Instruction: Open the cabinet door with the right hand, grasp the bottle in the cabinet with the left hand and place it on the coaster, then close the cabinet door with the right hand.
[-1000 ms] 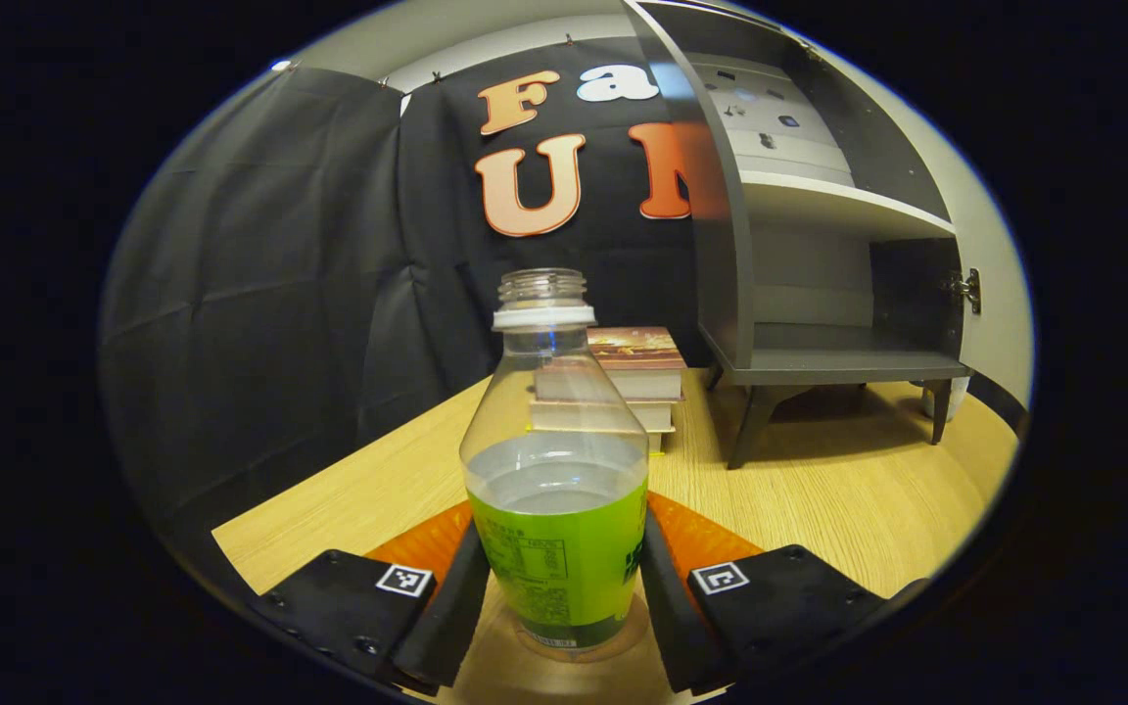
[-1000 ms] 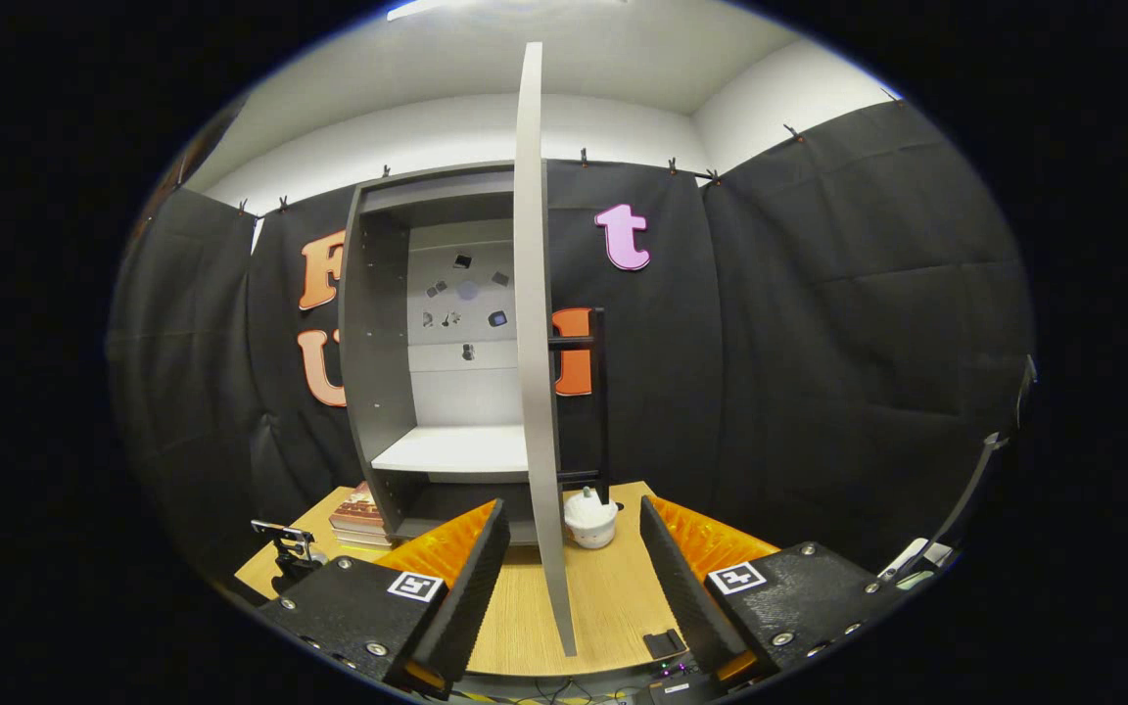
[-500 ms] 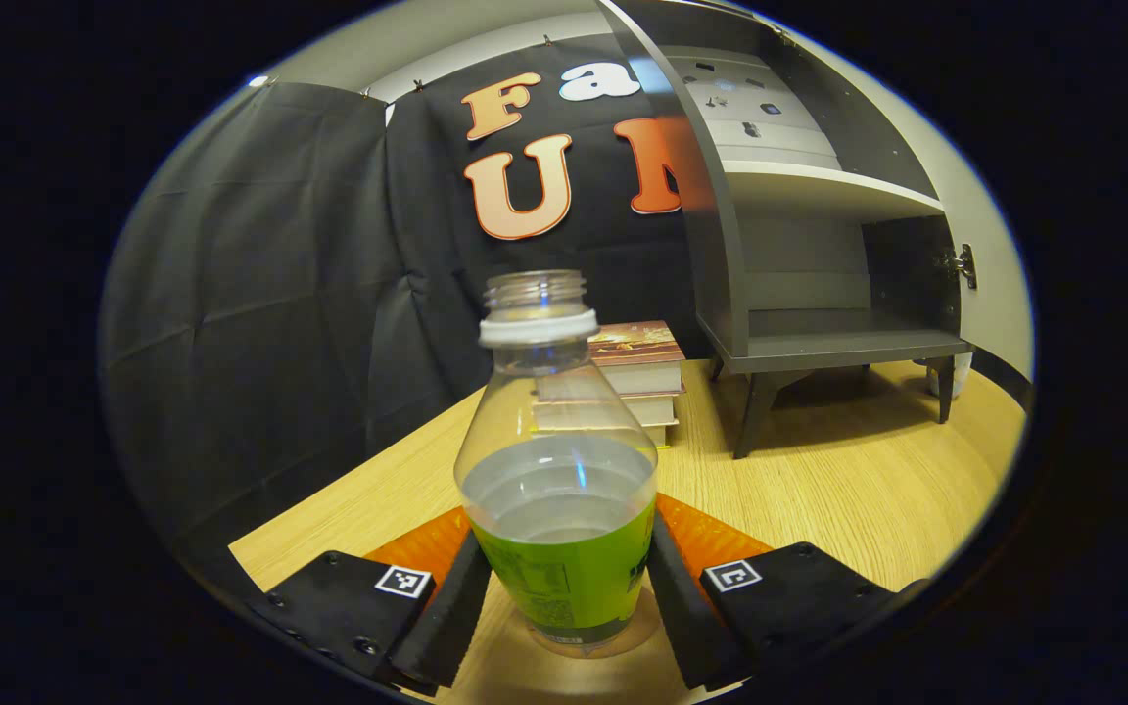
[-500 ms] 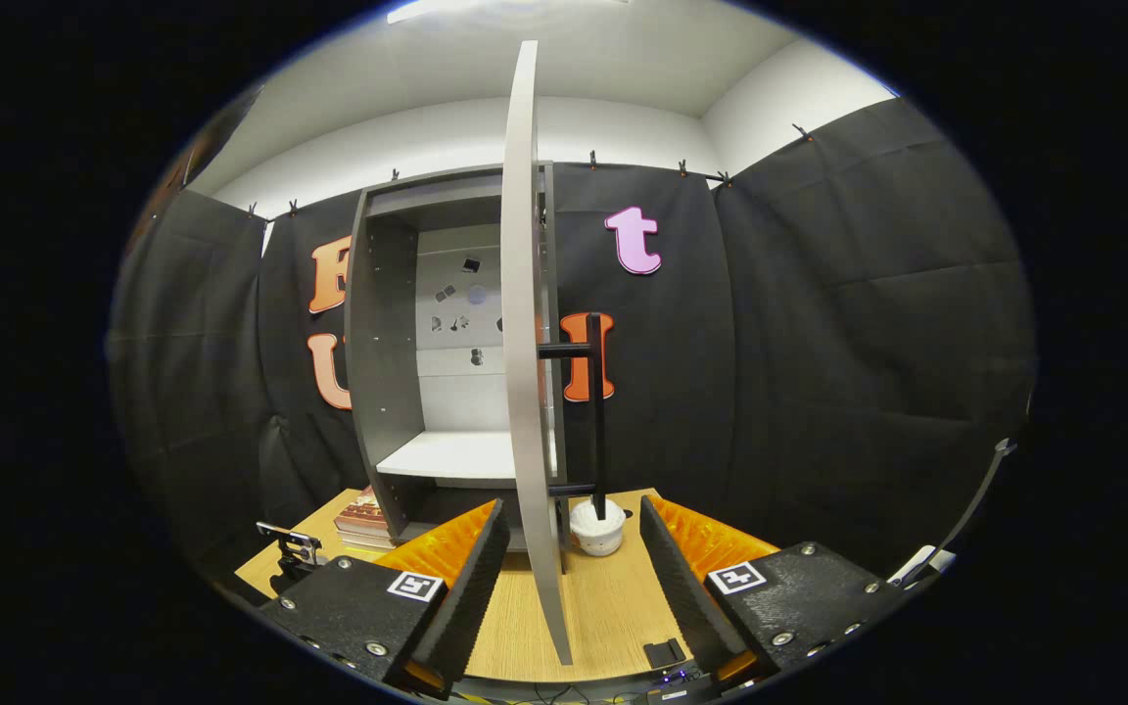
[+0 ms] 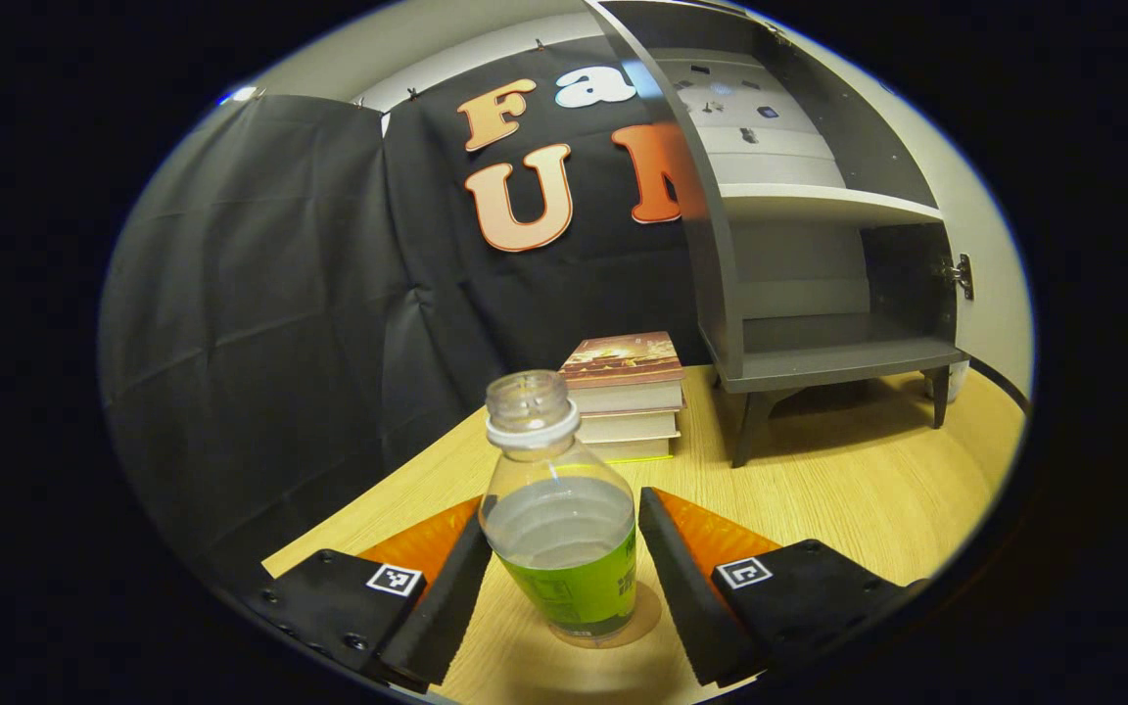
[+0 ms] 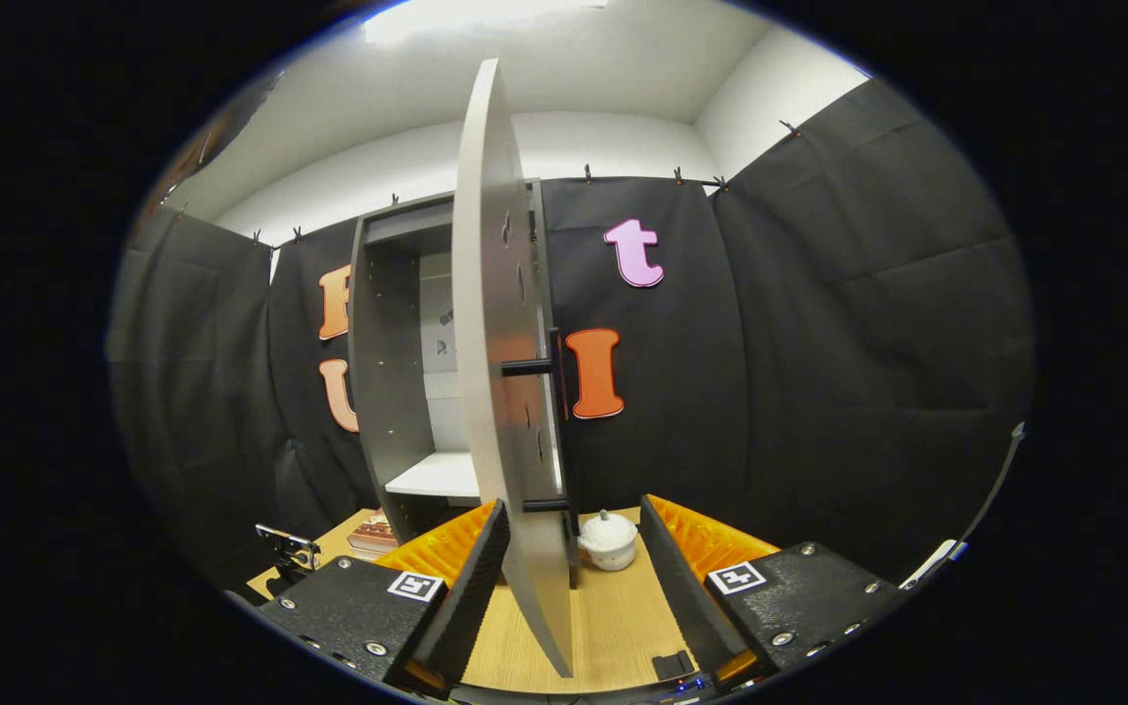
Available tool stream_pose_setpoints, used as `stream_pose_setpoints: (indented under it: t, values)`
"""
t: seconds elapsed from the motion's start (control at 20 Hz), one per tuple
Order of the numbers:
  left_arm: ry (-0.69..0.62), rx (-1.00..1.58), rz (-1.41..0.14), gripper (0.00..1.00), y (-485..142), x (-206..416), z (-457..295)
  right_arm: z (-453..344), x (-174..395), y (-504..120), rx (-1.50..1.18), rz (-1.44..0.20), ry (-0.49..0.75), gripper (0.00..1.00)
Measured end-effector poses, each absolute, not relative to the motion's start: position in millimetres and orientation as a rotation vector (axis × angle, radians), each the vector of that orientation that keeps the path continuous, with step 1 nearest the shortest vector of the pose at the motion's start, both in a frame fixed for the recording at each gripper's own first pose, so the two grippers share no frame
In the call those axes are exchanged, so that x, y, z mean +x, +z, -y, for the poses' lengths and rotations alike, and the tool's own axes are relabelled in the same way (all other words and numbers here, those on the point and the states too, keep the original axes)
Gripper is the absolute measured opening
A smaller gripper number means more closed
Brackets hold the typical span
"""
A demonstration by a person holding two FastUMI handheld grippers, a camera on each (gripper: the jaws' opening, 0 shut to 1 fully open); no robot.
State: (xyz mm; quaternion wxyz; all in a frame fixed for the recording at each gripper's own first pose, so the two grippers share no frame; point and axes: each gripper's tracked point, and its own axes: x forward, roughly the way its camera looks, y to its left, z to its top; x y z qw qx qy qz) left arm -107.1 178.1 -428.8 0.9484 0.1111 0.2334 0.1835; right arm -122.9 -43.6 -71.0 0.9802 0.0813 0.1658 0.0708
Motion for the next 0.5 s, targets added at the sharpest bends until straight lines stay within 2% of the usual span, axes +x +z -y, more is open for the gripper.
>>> stream_pose_setpoints:
  t: [0.5]
  values:
    - [0.383, 0.212, -0.471, 0.96, -383.0, -104.7, -158.2, 85.6, -108.4, -71.0, 0.229, -0.268, 0.142, 0.83]
